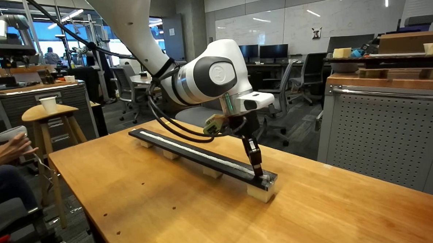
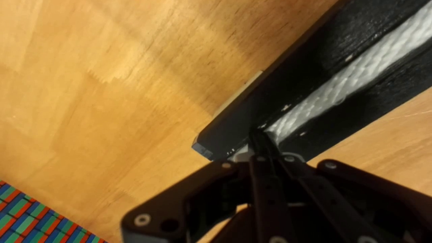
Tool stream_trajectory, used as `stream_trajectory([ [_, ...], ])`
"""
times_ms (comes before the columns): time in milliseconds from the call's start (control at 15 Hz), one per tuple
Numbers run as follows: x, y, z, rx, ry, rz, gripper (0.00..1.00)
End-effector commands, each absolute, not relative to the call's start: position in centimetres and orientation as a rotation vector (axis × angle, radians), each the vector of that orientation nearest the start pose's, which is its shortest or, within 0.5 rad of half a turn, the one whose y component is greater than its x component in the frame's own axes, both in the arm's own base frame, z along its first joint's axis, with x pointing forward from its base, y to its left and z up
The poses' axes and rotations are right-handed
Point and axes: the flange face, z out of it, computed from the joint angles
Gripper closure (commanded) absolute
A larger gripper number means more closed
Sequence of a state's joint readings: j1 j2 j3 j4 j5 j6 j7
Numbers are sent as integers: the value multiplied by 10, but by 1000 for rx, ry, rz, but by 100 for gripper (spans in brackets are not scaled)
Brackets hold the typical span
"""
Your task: Straighten the rope on the black object and press it in
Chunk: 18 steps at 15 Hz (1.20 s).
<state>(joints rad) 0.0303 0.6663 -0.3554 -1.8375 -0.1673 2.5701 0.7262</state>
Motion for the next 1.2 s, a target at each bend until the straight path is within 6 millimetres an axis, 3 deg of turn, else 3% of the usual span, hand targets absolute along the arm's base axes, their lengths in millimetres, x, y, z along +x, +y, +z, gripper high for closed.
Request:
stream_trajectory([
  [0,628,-199,203,-3116,1415,-333,100],
  [533,629,-207,207,-3103,1443,-378,100],
  [1133,634,-205,176,-3127,1432,-266,100],
])
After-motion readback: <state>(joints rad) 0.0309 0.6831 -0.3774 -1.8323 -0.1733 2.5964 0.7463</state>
